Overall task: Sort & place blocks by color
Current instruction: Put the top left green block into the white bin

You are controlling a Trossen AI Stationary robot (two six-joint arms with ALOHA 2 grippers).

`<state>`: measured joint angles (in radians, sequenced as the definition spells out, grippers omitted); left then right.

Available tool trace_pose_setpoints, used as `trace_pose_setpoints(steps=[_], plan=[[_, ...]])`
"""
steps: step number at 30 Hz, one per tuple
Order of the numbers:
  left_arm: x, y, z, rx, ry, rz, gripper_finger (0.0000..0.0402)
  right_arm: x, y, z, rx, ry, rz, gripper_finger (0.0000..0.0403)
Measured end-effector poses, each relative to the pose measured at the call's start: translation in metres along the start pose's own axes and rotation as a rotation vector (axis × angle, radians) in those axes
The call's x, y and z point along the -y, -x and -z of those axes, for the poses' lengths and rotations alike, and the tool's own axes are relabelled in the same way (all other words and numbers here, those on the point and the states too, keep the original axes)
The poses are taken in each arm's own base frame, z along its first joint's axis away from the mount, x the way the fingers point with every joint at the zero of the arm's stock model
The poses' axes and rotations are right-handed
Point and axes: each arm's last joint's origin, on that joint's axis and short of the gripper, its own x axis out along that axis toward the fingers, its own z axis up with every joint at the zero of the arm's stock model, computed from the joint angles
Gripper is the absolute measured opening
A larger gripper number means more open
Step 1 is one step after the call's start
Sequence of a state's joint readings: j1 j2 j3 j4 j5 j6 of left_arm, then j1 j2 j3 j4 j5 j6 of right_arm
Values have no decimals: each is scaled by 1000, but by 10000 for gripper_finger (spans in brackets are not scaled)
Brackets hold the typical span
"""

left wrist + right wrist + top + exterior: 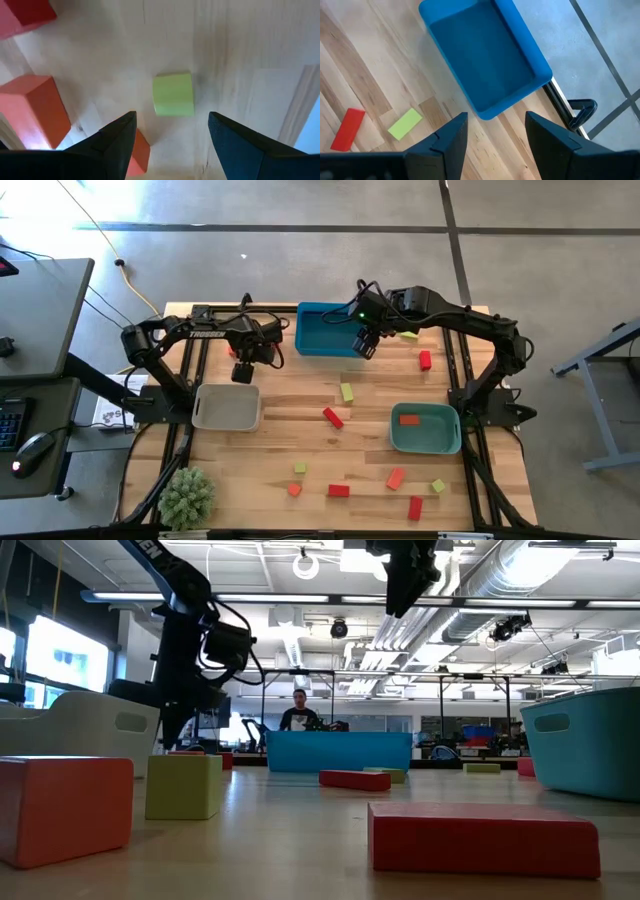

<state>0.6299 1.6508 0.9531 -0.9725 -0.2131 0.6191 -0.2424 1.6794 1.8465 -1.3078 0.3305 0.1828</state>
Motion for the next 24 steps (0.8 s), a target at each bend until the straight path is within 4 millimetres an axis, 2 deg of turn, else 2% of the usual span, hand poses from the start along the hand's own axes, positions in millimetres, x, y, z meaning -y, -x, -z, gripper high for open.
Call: trace_pose_setpoints(steps=[9,12,24], plan=[[3,-19,-8,-71,38,84,239,0,0,-1,7,6,-2,186],[1,-25,-13,-68,67,28,239,0,0,-1,6,6,-2,186],[-2,-24,-14,-52,77,-4,239,0,0,-1,7,6,0,186]])
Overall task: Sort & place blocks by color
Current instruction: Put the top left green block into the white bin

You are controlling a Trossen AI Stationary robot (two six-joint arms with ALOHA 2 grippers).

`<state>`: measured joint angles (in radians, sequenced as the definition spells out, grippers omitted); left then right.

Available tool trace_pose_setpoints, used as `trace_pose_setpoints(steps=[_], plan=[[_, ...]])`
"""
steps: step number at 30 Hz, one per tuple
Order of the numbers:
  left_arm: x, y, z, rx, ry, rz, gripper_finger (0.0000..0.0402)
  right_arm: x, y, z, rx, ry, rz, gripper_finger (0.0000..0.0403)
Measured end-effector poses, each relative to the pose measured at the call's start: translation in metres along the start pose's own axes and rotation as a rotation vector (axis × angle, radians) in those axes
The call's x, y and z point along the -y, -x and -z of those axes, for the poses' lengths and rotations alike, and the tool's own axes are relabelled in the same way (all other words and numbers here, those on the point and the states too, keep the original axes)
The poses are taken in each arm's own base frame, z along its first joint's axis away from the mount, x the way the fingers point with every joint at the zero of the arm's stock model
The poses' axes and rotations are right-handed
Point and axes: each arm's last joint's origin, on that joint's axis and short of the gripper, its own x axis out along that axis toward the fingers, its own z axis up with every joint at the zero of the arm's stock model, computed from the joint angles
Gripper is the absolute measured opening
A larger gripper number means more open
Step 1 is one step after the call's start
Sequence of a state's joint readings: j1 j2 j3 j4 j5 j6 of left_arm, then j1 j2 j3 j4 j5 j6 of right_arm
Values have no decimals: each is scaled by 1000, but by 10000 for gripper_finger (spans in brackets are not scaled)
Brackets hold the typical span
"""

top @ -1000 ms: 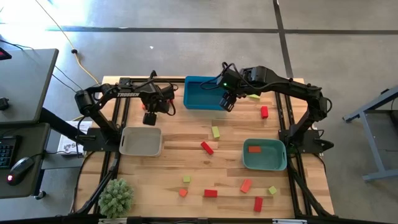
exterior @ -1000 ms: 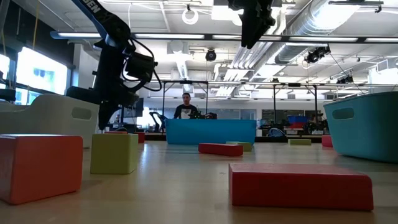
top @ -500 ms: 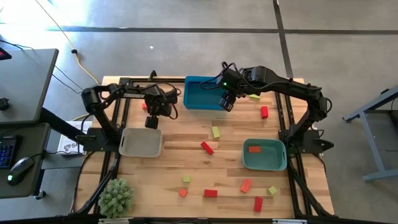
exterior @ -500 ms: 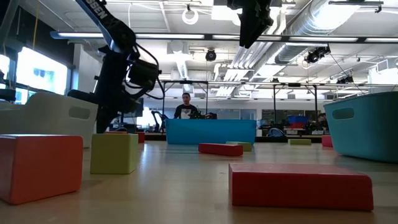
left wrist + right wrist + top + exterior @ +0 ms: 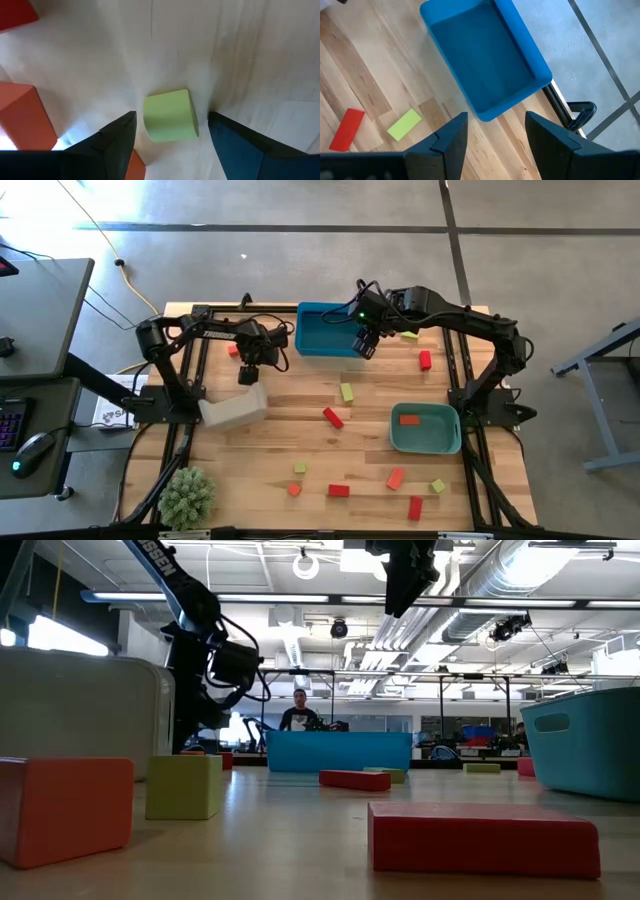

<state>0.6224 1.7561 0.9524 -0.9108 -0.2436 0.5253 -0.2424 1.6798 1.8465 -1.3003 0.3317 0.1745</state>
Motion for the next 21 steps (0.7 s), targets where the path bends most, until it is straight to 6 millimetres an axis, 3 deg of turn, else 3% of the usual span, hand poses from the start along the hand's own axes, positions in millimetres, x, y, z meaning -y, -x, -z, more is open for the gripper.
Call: trace_pose_setpoints(steps=[7,15,21], plan=[[-2,-1,-3,27,-19,-11,221,0,0,0,0,0,0,186],[-1,-8,-6,2,-40,38,99,0,0,0,1,0,1,186],[-1,-8,-5,11,-36,40,95,0,0,0,1,0,1,186]])
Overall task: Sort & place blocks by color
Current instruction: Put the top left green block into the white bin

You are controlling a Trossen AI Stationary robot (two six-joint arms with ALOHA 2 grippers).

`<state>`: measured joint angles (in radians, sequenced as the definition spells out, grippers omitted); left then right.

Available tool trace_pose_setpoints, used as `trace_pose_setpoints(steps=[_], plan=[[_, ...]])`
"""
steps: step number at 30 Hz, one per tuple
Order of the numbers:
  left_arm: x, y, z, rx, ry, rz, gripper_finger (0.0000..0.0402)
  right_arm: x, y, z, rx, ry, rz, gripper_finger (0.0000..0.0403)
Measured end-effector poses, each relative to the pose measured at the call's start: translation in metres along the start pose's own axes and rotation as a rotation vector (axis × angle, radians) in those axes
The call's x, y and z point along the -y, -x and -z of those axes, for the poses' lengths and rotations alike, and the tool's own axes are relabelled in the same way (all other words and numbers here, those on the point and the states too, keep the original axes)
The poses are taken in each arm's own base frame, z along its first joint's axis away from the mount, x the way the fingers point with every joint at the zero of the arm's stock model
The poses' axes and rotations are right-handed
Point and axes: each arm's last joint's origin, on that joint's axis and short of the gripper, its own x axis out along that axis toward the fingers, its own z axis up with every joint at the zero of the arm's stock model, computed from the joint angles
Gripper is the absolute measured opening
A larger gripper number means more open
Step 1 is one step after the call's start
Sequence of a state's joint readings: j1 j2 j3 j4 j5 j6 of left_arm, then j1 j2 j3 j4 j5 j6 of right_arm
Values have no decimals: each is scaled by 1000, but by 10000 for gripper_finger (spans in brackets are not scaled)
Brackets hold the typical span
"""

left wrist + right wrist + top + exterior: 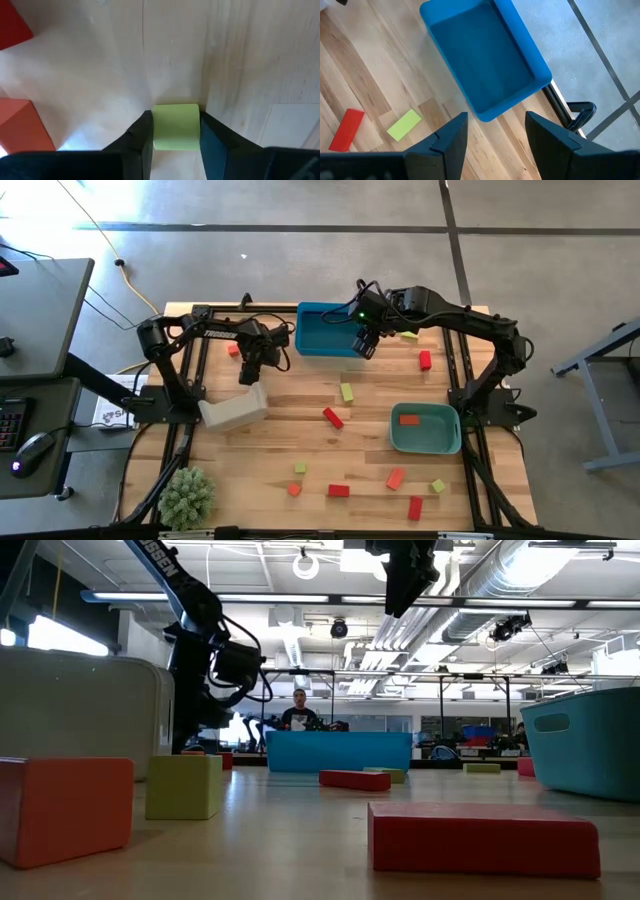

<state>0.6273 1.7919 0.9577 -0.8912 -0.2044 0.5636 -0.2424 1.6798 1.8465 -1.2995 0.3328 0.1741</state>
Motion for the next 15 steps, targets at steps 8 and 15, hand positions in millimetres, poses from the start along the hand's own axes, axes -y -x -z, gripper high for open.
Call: trace_pose_setpoints(steps=[8,15], plan=[[-6,19,-3,54,68,6,95,0,0,0,1,-1,0,186],[-13,53,-2,123,163,-10,95,0,0,0,1,-1,1,186]])
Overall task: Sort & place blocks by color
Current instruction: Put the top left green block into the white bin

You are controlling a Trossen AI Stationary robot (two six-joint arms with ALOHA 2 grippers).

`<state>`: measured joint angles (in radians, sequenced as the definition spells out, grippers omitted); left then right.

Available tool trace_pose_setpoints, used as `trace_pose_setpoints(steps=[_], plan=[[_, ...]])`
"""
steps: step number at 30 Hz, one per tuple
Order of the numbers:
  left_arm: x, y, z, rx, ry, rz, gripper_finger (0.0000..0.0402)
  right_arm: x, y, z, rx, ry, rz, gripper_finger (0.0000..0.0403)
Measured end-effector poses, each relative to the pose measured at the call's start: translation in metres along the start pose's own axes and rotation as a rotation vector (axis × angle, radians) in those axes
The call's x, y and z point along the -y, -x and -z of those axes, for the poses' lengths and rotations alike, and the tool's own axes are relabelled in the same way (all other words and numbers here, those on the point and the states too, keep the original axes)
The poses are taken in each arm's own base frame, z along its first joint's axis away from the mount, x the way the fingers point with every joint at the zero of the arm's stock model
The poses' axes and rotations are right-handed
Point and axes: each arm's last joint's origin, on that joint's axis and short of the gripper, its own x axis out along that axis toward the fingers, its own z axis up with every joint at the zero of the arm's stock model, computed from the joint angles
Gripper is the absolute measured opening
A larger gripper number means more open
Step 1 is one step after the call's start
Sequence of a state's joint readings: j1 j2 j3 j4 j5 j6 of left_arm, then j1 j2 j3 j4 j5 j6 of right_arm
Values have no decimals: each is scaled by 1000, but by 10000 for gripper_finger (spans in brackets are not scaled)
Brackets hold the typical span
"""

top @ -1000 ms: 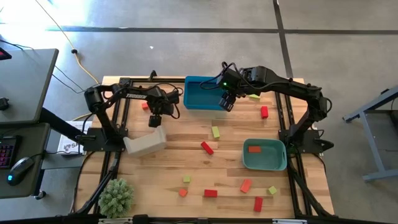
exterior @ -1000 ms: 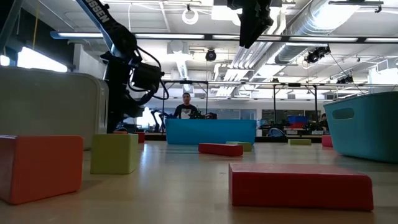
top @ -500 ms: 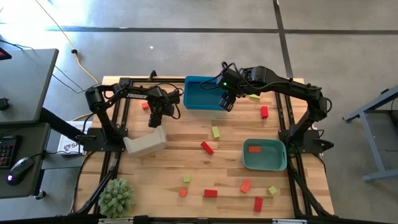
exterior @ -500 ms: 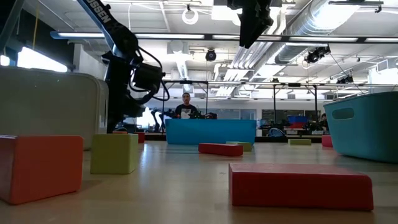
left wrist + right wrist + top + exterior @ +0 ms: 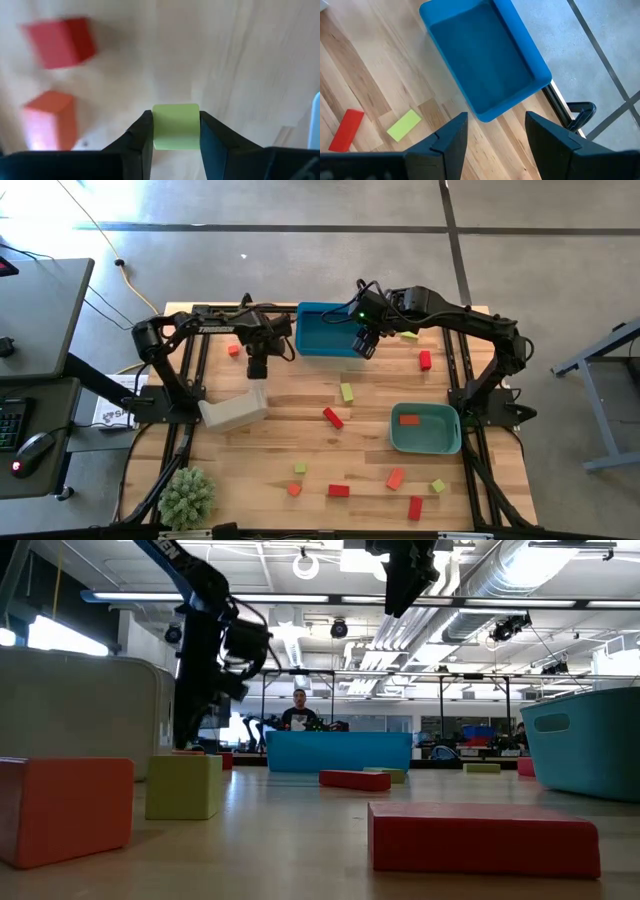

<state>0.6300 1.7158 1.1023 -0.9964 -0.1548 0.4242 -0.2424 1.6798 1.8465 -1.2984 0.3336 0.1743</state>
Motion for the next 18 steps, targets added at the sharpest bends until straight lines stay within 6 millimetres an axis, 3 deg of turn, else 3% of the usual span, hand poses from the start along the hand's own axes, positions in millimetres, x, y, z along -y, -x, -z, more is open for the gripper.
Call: trace_pose_setpoints(steps=[6,11,18], plan=[[-6,35,5,15,55,-63,95,0,0,0,0,0,0,186],[-4,67,21,-1,139,-63,95,0,0,0,-1,0,0,186],[20,99,54,-15,282,80,95,0,0,0,-1,26,-1,186]])
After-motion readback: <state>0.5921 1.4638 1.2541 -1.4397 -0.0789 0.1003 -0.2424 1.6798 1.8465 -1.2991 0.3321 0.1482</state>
